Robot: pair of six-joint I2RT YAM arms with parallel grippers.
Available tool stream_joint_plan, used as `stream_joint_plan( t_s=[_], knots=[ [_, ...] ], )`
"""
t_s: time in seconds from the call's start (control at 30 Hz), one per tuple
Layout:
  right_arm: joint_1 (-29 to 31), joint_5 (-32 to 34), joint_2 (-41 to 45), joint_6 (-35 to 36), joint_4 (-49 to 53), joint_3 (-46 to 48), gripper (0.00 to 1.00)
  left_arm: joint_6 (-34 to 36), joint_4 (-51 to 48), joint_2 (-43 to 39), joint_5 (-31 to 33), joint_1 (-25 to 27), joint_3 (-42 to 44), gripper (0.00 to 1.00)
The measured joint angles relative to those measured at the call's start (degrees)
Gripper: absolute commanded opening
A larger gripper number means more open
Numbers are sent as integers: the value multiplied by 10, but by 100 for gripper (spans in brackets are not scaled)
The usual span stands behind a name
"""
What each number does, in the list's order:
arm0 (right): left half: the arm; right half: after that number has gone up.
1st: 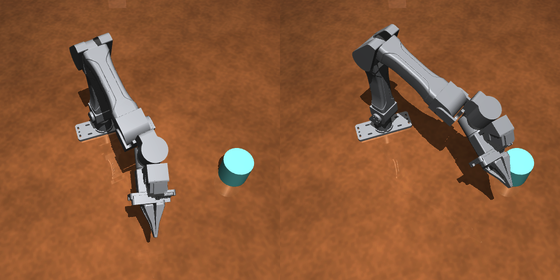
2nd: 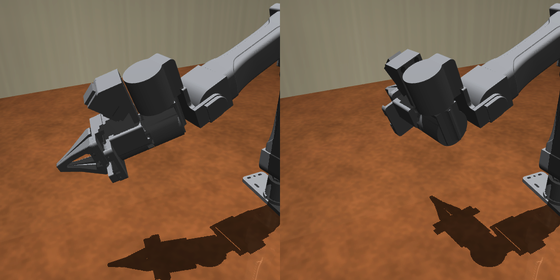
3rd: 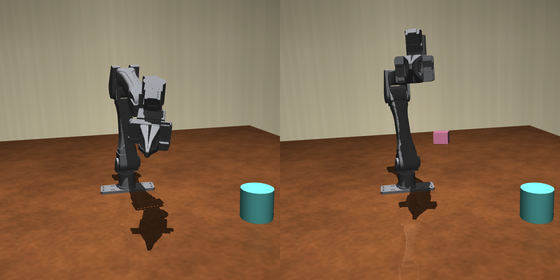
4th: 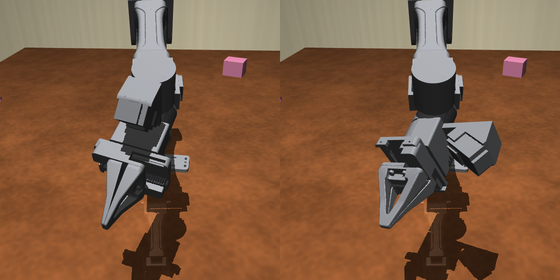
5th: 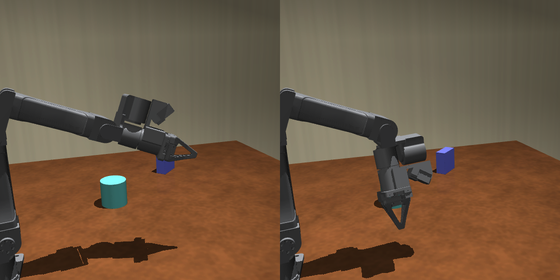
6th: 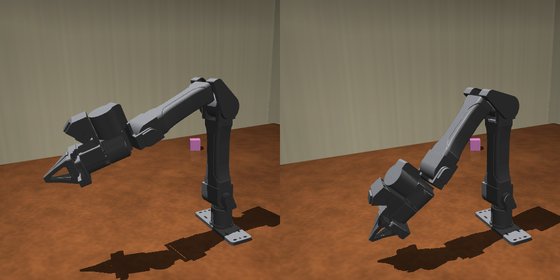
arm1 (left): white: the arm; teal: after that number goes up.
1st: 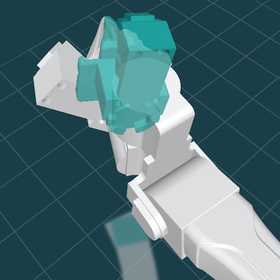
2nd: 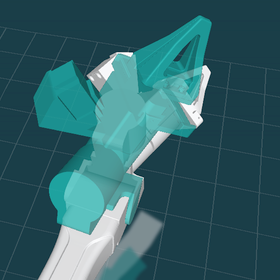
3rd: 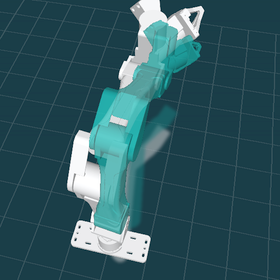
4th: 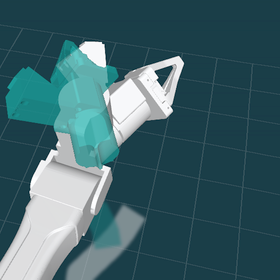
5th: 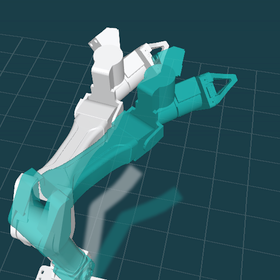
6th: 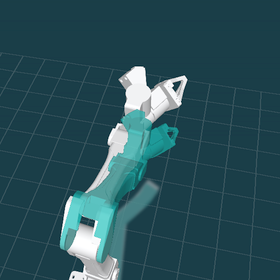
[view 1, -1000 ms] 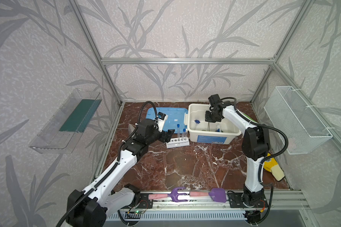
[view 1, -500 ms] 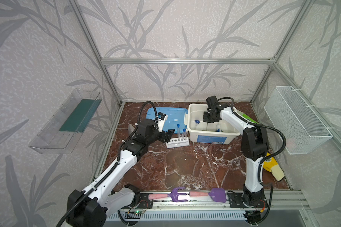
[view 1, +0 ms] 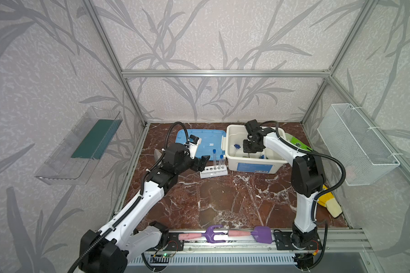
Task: Organize the chemistry lab equipment
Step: 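Lower the held tweezers into the tub with the right gripper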
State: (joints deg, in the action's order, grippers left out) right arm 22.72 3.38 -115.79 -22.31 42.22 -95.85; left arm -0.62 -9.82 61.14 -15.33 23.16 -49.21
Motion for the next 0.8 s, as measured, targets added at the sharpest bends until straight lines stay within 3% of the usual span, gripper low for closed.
stream_joint_plan(
  t_s=[0.8],
  knots=[
    [-12,5,-52,-2,-17,2,0,0,0,0,0,0,3,83]
  ],
)
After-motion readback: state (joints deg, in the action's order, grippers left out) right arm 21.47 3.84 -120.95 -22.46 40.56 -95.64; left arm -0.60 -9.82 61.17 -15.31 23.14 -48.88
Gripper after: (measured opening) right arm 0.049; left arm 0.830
